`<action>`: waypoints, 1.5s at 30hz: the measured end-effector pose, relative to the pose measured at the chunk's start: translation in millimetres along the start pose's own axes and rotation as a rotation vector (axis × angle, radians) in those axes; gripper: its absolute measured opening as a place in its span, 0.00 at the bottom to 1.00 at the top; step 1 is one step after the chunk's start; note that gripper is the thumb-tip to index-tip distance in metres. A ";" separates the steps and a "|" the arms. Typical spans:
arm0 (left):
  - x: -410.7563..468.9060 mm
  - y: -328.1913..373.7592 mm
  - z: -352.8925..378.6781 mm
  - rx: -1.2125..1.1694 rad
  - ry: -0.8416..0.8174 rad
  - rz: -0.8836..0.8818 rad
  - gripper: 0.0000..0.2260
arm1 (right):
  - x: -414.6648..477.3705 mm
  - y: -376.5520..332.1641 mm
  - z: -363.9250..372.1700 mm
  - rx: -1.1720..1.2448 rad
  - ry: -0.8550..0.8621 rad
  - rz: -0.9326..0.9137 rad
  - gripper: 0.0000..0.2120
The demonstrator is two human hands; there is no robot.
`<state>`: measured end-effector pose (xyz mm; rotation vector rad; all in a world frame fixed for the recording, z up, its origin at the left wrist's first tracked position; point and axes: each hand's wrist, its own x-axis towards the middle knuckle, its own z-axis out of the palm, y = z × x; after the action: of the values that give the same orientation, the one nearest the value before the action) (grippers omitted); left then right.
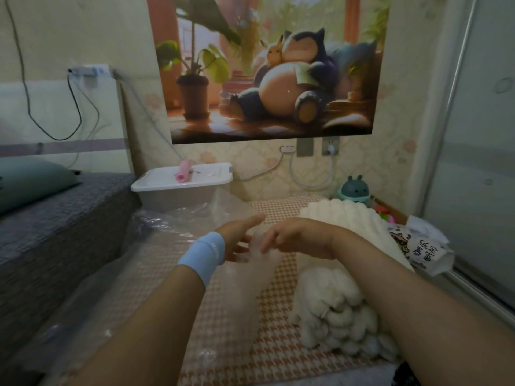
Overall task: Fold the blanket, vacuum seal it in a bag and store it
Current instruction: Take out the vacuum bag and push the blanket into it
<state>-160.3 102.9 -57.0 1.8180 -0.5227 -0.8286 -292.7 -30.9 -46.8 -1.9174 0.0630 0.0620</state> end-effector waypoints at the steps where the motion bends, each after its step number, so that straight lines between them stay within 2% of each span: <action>1: -1.9 -2.2 -3.8 0.070 -0.012 0.000 0.15 | 0.7 -0.6 3.7 0.126 0.008 0.019 0.11; 3: -5.9 -6.5 -10.1 0.192 -0.043 0.019 0.08 | 4.7 -0.8 8.6 0.268 0.093 0.102 0.12; 6: -10.4 -6.1 -17.8 0.144 0.001 0.043 0.08 | 14.5 7.3 7.4 0.215 0.328 0.305 0.15; 9: -8.3 0.1 -24.9 -0.056 0.060 0.132 0.09 | 21.8 10.9 10.1 0.210 0.293 0.420 0.28; 10: -8.5 2.0 -26.0 -0.055 0.041 0.183 0.07 | 25.5 10.5 12.1 0.213 0.283 0.413 0.30; 12: -13.9 2.3 -24.9 -0.015 -0.020 0.278 0.11 | 34.2 9.6 13.0 0.251 0.331 0.311 0.29; 15: -22.7 -0.5 -19.3 -0.029 -0.194 0.320 0.19 | 36.3 -0.6 9.3 0.273 0.408 0.197 0.18; 17: -29.4 2.3 -15.1 0.003 -0.319 0.347 0.18 | 32.0 -5.7 3.0 0.257 0.453 0.167 0.14; 20: -32.9 12.5 -4.5 -0.015 -0.428 0.336 0.15 | 20.5 -6.6 -11.8 0.171 0.588 0.041 0.16; 22: -29.2 17.7 7.1 0.002 -0.308 0.404 0.11 | 11.0 -4.1 -25.8 0.154 0.654 -0.053 0.20; 25: -8.2 16.9 23.6 0.247 0.164 0.520 0.07 | -4.6 3.7 -52.6 0.153 0.738 -0.107 0.27; 26: -1.5 14.5 29.3 0.368 0.241 0.519 0.10 | -11.5 7.0 -60.9 0.134 0.752 -0.094 0.28; 27: 2.2 11.8 35.5 0.479 0.226 0.480 0.14 | -17.9 11.4 -66.6 0.118 0.748 -0.060 0.29; 29: 7.5 5.3 53.5 0.651 0.041 0.348 0.27 | -35.3 21.7 -75.0 0.096 0.711 0.090 0.30; 31: 9.8 -1.2 76.1 0.796 -0.136 0.265 0.35 | -54.6 28.9 -82.5 -0.046 0.693 0.269 0.33; 33: 14.4 -6.2 91.7 0.857 -0.218 0.244 0.39 | -67.6 35.6 -95.6 -0.137 0.731 0.319 0.35; 35: 19.4 -5.5 95.7 0.833 -0.230 0.250 0.40 | -76.8 44.5 -110.7 -0.164 0.802 0.295 0.37; 37: 21.8 -2.9 94.7 0.776 -0.191 0.281 0.41 | -87.6 55.9 -120.4 -0.288 0.859 0.298 0.37; 39: 21.6 -2.3 92.1 0.758 -0.136 0.322 0.41 | -93.0 63.6 -124.6 -0.496 0.806 0.398 0.37; 41: 20.5 -4.2 91.4 0.800 -0.139 0.316 0.38 | -94.6 55.4 -120.9 -0.763 0.674 0.520 0.35; 43: 20.8 -8.6 88.8 0.820 -0.170 0.281 0.35 | -91.1 31.4 -107.9 -1.043 0.587 0.506 0.32; 45: 21.0 -13.2 84.0 0.800 -0.182 0.259 0.33 | -81.6 5.0 -82.2 -1.182 0.529 0.396 0.33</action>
<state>-209.1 41.1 -95.4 2.3183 -1.3196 -0.6471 -373.4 -108.8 -17.5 -3.0165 0.9399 -0.1889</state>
